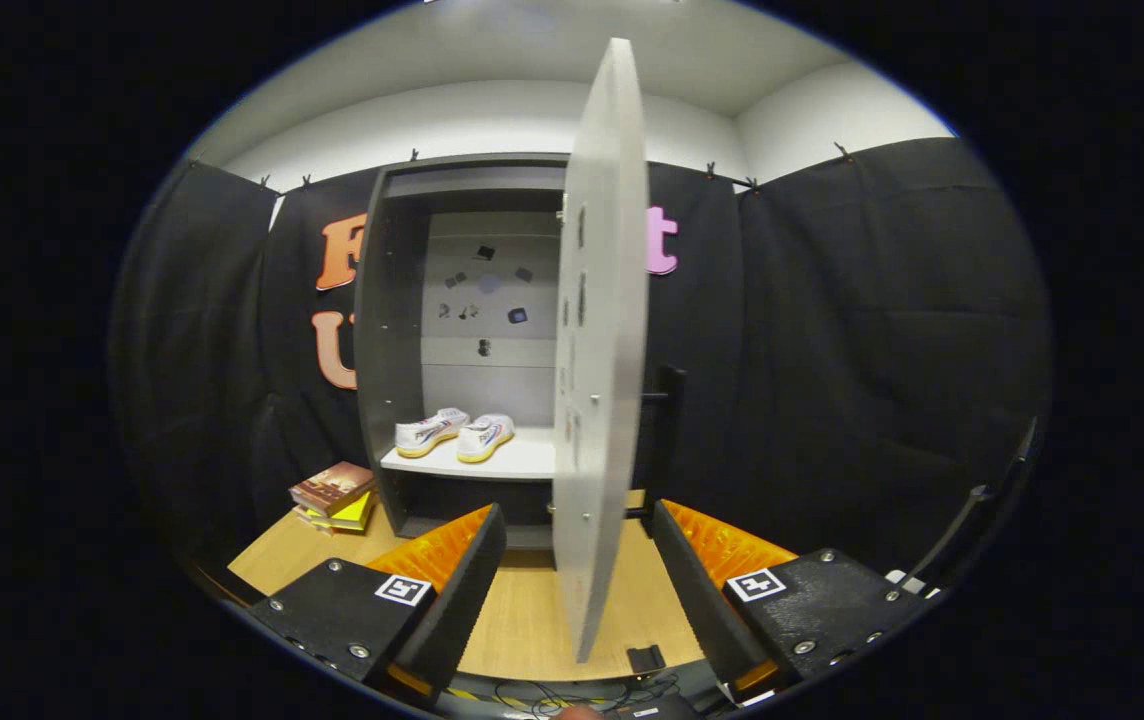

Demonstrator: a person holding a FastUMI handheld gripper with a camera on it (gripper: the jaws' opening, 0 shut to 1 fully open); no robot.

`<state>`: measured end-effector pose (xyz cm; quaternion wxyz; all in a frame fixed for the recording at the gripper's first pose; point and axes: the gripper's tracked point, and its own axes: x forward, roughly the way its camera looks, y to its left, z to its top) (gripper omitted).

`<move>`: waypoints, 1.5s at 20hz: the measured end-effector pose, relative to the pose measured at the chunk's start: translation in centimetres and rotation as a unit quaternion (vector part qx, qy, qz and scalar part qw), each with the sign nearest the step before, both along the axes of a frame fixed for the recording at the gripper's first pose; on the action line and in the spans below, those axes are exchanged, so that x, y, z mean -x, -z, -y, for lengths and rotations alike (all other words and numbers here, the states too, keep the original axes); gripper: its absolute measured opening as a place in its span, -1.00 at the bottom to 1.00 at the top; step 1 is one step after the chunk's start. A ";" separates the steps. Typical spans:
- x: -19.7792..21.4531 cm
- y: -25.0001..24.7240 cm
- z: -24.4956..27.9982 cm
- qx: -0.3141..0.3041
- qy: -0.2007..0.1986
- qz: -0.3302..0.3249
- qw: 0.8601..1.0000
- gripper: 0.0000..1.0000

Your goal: Open the shoe cabinet door, grab the shoes and put them into the shoe cabinet, then close the shoe cabinet door.

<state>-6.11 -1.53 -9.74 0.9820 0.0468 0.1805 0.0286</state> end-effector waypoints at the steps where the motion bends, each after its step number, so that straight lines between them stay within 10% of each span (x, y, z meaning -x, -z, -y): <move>1: 0.1 0.4 1.2 -0.001 0.010 -0.004 1.000 0.84; 10: -6.5 4.7 7.0 -0.022 0.054 -0.013 0.998 0.84; 30: -6.1 2.6 -5.5 -0.094 -0.108 0.039 0.989 0.79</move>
